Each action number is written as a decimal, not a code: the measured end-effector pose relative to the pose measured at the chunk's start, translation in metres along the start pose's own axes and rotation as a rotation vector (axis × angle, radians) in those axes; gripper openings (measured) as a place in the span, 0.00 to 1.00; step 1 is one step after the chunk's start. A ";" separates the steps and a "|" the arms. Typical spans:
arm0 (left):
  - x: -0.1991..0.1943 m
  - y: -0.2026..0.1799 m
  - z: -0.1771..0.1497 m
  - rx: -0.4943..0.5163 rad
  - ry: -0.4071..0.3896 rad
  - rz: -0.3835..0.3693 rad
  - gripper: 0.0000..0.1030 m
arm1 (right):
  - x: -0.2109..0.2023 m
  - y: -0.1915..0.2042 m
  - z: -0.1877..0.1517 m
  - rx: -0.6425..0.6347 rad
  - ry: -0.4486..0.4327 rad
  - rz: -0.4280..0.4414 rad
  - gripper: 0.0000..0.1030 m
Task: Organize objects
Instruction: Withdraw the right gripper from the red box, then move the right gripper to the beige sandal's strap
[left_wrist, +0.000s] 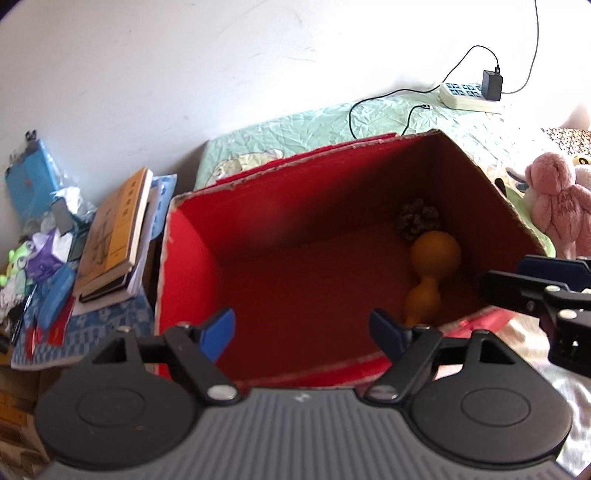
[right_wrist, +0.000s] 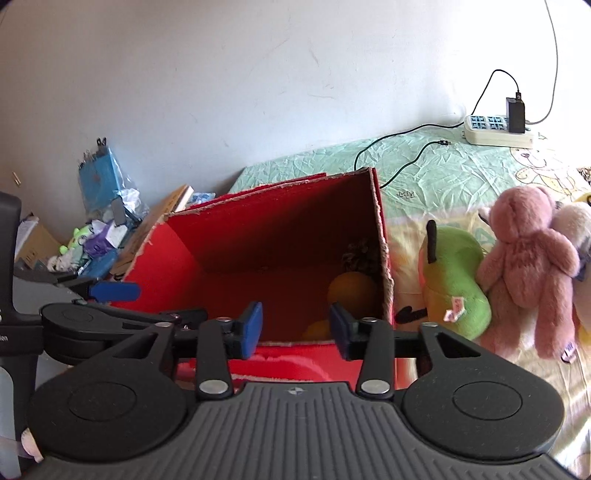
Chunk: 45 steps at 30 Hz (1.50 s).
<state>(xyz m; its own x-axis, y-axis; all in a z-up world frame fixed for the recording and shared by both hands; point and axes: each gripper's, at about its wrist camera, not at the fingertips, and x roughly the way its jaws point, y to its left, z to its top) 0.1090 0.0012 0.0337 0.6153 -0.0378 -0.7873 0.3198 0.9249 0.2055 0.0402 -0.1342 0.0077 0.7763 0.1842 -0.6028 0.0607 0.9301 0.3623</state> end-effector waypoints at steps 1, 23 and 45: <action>-0.003 -0.001 -0.002 -0.008 -0.004 0.012 0.80 | -0.004 -0.001 -0.002 0.003 -0.010 0.012 0.48; -0.038 -0.032 -0.052 -0.124 0.045 0.096 0.82 | -0.031 -0.019 -0.038 -0.025 0.106 0.162 0.52; -0.038 -0.038 -0.119 -0.151 0.073 -0.127 0.78 | -0.013 -0.038 -0.076 0.123 0.260 0.275 0.33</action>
<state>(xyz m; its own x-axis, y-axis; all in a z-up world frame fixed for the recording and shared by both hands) -0.0116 0.0127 -0.0134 0.5209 -0.1356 -0.8428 0.2765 0.9609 0.0163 -0.0201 -0.1480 -0.0518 0.5906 0.5099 -0.6255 -0.0408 0.7929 0.6079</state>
